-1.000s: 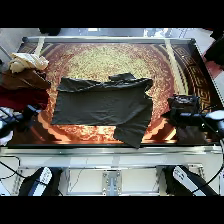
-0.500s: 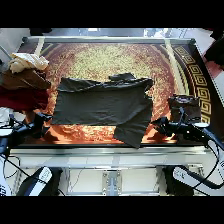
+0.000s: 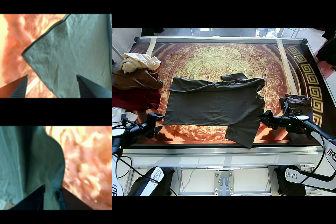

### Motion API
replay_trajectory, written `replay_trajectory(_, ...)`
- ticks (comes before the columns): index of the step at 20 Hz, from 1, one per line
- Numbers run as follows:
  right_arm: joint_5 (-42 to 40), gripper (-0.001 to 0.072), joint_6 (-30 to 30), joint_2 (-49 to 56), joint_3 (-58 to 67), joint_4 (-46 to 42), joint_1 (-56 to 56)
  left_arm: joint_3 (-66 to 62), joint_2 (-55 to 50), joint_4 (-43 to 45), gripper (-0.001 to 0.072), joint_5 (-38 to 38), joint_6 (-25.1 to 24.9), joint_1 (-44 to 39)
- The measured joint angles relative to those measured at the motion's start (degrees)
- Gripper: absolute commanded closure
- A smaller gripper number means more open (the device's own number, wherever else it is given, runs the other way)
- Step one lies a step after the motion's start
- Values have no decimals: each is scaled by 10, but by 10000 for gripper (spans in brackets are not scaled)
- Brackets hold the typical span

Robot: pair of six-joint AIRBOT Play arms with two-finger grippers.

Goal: Fold the shirts.

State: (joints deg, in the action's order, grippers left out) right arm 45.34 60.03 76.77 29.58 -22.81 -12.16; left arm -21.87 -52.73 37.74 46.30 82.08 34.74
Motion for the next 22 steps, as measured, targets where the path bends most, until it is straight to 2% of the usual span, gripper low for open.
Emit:
replay_trajectory(1,-7,700,2,4,7,0,9,0,0,-1,-2,-2,0,0)
replay_trajectory(3,-4,699,5,7,23,13,20,0,-1,-2,1,-13,0,0)
replay_trajectory(5,7,700,6,10,39,17,26,-2,-7,-4,89,-29,-1,0)
replay_trajectory(14,70,700,7,7,110,28,33,-12,-81,4,97,-4,-45,-4)
replay_trajectory(16,83,700,7,7,124,30,33,-14,-102,-22,99,-11,-58,-6)
replay_trajectory(17,91,700,7,7,130,30,33,-15,-113,-37,122,-15,-68,-7)
replay_trajectory(20,103,700,7,3,141,31,33,-25,-151,-87,254,-35,-105,-20)
replay_trajectory(22,106,701,7,-6,144,30,33,-36,-178,-112,678,-45,-126,-39)
